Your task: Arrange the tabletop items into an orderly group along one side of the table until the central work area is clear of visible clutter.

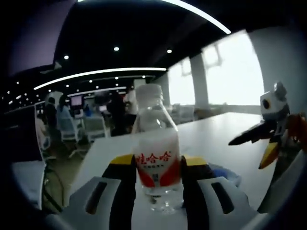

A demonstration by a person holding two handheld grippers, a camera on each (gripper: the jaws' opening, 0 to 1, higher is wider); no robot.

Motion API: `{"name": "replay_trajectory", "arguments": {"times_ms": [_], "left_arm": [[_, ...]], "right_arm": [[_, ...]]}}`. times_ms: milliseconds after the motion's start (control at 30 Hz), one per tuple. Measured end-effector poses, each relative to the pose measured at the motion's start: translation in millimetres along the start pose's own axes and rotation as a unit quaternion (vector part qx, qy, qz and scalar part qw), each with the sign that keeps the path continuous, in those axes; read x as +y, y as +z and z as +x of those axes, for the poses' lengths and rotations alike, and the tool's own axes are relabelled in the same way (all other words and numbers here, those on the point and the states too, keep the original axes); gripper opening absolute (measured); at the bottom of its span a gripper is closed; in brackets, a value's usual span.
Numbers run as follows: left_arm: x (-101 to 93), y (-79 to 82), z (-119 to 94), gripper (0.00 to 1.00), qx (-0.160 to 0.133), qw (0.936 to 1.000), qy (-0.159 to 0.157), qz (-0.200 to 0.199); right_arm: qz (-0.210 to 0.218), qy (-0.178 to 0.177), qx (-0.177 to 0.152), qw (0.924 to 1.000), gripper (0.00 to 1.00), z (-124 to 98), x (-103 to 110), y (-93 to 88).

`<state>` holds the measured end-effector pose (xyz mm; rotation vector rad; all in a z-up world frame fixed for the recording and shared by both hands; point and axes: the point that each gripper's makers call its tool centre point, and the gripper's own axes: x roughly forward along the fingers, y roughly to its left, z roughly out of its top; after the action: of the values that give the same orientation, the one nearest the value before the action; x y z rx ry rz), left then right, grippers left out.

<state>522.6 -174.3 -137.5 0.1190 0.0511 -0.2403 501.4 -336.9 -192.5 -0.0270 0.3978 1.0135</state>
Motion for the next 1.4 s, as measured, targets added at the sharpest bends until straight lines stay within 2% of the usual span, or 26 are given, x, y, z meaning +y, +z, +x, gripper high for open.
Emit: {"name": "replay_trajectory", "arguments": {"times_ms": [100, 200, 367, 567, 967, 1200, 1400], "left_arm": [[6.7, -2.5, 7.1, 0.33, 0.004, 1.0, 0.003, 0.001], [16.8, -5.1, 16.2, 0.33, 0.004, 0.9999, 0.009, -0.014], [29.3, -7.3, 28.8, 0.33, 0.005, 0.9998, 0.017, -0.009], [50.0, -12.8, 51.2, 0.33, 0.005, 0.9994, 0.024, -0.026], [83.7, -55.9, 109.3, 0.33, 0.04, 0.9979, 0.047, -0.022], [95.7, -69.6, 141.3, 0.33, 0.038, 0.9977, 0.056, -0.01], [105.1, -90.2, 167.2, 0.33, 0.041, 0.9958, 0.076, -0.029]], "right_arm": [[0.006, -0.008, -0.001, 1.0, 0.99, -2.3, -4.2, -3.1], [0.012, -0.012, 0.007, 0.9998, 0.99, -3.4, -8.2, -9.5], [0.023, -0.018, 0.018, 0.9994, 0.99, -6.8, -15.4, -22.1], [0.03, -0.029, 0.035, 0.9985, 0.99, -9.6, -26.8, -36.3], [0.056, -0.038, 0.043, 0.9968, 0.99, -4.8, -45.9, -56.0], [0.072, -0.047, 0.064, 0.9942, 0.99, -3.3, -57.8, -74.6], [0.083, -0.048, 0.09, 0.9914, 0.99, -0.9, -61.9, -90.4]]}}
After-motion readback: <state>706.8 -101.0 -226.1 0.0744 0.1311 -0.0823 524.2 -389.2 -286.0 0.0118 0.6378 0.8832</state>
